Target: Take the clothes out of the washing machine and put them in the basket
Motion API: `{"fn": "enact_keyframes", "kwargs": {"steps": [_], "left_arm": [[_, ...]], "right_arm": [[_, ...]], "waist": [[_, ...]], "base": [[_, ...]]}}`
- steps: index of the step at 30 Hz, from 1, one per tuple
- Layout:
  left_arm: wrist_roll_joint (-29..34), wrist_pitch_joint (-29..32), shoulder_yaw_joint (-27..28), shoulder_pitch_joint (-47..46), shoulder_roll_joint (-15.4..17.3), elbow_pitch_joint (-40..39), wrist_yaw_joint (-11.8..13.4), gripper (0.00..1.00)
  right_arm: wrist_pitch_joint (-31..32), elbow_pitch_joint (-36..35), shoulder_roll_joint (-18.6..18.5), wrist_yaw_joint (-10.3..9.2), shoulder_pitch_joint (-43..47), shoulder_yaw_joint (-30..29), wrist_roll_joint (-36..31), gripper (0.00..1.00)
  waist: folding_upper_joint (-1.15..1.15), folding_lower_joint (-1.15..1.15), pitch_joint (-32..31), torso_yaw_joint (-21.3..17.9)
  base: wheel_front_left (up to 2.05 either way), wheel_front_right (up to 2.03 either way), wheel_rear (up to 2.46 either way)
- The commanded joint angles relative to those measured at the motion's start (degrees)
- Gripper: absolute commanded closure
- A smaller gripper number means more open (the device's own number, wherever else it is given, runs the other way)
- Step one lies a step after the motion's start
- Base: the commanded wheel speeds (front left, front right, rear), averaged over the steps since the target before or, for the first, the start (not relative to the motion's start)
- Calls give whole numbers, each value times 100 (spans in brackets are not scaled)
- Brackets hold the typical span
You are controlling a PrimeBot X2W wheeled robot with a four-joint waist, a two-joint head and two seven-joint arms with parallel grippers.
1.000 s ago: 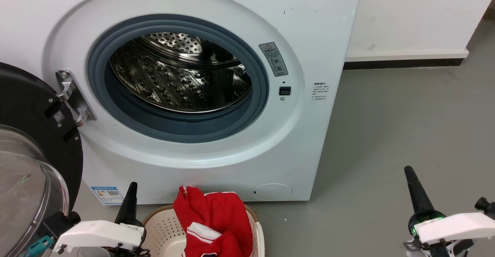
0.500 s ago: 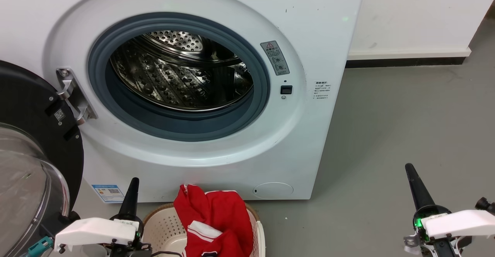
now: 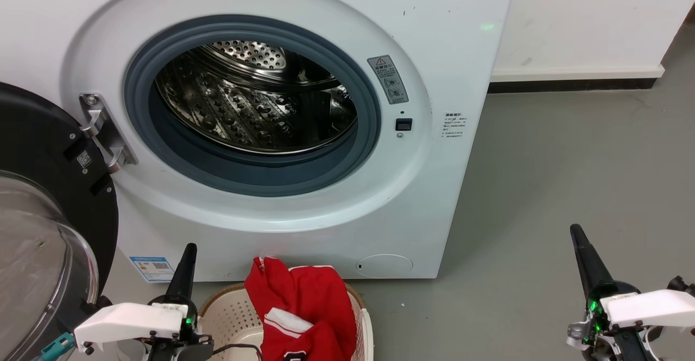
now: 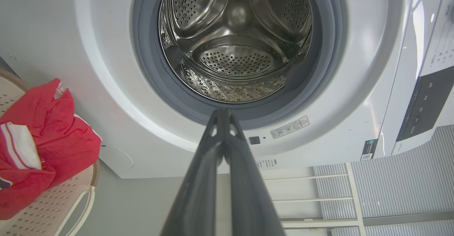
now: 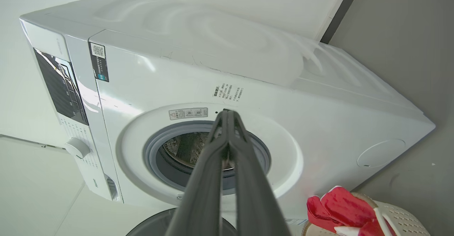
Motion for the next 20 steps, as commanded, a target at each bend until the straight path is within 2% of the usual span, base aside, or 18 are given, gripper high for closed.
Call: {"fn": "enact_keyframes", "kwargs": {"steps": [1,20], "left_arm": [[-113,30,43,-117,-24,-11,-50,100],[-920,184,139,-215,-106,98,-172,100]], "right_arm": [[22,3,-21,-1,-112,-22,131,100],[137,213,0,-2,-242,-85,1007,100]], "waist": [[0,0,3,2],[0,0,51,32]], "base": [[0,0,0],[0,0,0]]}}
